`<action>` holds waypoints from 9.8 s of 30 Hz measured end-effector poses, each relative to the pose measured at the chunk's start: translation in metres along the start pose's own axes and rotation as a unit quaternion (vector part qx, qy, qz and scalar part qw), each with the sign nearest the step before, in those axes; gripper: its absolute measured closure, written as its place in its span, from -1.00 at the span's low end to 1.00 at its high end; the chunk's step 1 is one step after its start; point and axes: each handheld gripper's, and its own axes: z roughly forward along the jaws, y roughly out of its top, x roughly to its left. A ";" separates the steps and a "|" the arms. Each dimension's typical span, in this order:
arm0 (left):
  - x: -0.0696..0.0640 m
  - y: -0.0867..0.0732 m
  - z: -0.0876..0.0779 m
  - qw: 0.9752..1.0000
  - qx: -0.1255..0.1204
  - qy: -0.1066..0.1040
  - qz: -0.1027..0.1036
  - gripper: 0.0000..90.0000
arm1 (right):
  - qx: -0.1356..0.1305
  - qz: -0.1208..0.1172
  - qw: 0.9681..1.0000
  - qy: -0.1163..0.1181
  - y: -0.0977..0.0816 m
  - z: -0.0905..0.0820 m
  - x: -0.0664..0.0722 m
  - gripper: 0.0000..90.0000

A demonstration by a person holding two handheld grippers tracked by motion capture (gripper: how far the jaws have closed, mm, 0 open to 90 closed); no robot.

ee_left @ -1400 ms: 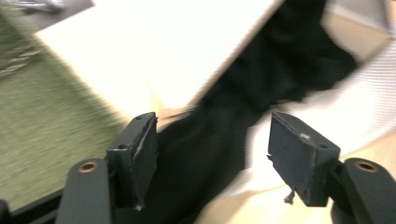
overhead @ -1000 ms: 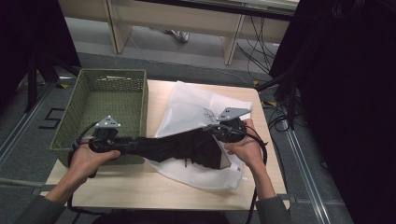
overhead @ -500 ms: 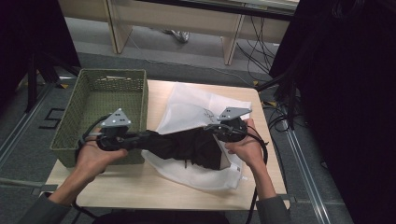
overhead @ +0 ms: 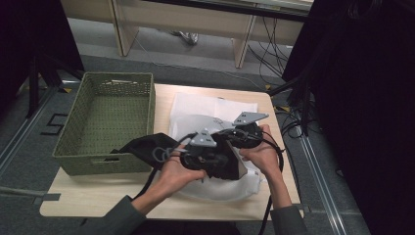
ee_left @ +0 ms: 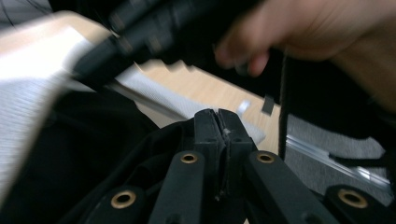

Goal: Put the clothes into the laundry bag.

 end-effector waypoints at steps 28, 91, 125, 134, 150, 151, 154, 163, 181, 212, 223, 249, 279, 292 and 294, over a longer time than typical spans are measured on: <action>0.109 -0.073 -0.145 0.970 0.063 0.221 -0.080 -0.36 | 0.009 0.001 1.000 0.005 -0.001 0.003 0.001 0.94; 0.003 -0.086 -0.033 0.992 0.091 0.082 -0.024 -0.46 | 0.013 0.011 1.000 0.004 -0.002 0.000 0.001 0.94; 0.057 -0.058 0.035 0.977 0.060 0.200 0.036 0.56 | 0.019 0.006 1.000 0.010 0.002 -0.004 0.008 0.94; 0.036 -0.087 -0.028 0.989 0.055 0.140 0.006 -0.22 | 0.016 -0.012 1.000 0.012 0.006 -0.003 0.016 0.94; 0.019 -0.099 0.055 0.970 0.114 0.192 0.100 0.43 | 0.018 -0.018 1.000 0.015 0.007 0.002 0.024 0.94; 0.025 -0.093 0.057 0.972 0.109 0.190 0.084 0.58 | 0.025 -0.020 0.999 0.020 0.007 0.001 0.024 0.94; 0.040 -0.075 0.058 0.966 0.087 0.228 0.085 0.81 | 0.017 -0.019 1.000 0.017 0.007 0.000 0.024 0.94; 0.085 -0.064 0.063 0.955 0.067 0.287 0.034 0.74 | 0.025 -0.006 0.999 0.021 0.006 0.000 0.020 0.95; 0.032 -0.121 0.000 0.974 0.090 0.195 0.078 -0.50 | 0.008 -0.006 1.000 0.026 0.008 -0.009 0.030 0.94; 0.049 -0.082 0.051 0.980 0.070 0.179 0.052 -0.23 | -0.001 -0.009 0.999 0.038 0.012 -0.017 0.025 0.94; 0.065 -0.111 0.002 0.979 0.093 0.180 0.035 -0.26 | -0.001 -0.007 0.999 0.039 0.012 -0.016 0.025 0.94; 0.081 -0.075 0.073 0.983 0.060 0.173 0.030 0.65 | -0.007 0.001 0.999 0.034 0.010 -0.020 0.021 0.94; 0.087 -0.069 0.092 0.977 0.080 0.185 0.075 0.84 | -0.004 0.003 0.999 0.040 0.011 -0.020 0.022 0.94; 0.054 -0.087 0.023 0.985 0.081 0.151 0.017 -0.12 | 0.000 0.010 0.999 0.032 0.009 -0.019 0.021 0.94; 0.052 -0.092 0.003 0.984 0.083 0.158 0.025 -0.18 | 0.004 0.006 1.000 0.029 0.009 -0.019 0.023 0.94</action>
